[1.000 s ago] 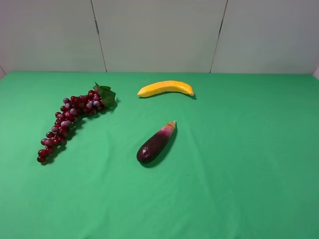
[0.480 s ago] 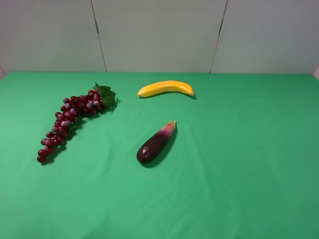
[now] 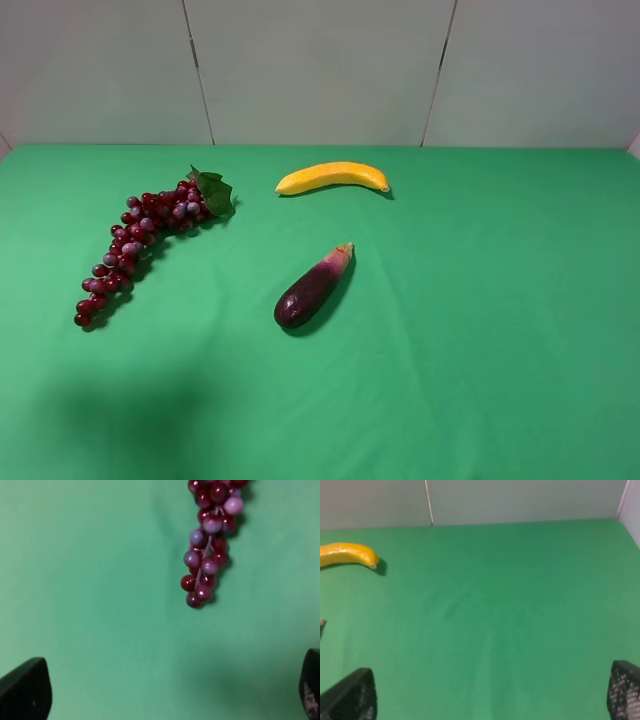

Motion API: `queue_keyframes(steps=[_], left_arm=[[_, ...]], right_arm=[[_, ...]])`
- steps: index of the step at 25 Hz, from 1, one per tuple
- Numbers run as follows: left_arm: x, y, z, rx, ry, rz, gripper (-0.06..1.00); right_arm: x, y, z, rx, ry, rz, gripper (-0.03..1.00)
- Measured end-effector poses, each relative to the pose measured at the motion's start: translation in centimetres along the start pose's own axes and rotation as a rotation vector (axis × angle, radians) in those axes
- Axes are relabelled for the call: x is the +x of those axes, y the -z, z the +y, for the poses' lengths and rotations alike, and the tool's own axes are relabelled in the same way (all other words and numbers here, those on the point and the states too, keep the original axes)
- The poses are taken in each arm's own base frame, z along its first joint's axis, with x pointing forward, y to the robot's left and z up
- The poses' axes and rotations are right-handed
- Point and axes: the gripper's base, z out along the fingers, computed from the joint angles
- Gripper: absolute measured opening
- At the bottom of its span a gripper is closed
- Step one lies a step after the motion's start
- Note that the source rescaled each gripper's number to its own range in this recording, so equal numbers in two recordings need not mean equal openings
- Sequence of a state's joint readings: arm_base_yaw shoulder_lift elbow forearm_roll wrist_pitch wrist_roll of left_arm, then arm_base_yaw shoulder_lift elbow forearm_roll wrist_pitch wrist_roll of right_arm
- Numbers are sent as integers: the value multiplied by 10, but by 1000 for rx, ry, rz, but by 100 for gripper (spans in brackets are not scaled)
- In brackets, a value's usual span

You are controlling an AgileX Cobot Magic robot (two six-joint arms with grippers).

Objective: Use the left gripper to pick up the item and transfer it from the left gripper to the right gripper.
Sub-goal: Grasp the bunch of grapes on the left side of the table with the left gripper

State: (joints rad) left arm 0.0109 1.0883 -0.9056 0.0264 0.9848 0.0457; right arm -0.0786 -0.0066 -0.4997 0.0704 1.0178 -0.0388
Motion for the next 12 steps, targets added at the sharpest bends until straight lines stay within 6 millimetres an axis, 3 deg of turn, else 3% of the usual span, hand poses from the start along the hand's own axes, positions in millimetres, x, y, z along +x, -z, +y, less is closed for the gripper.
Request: queue_keyframes(steps=[6,12], left_arm=[[-17,-64,-1,10,-3,148,100],[-20,-124,-4,19,-19,267,100]], right_arm=[[0,0,0,0,0,0,100],[0,0,0,0,0,0,100]])
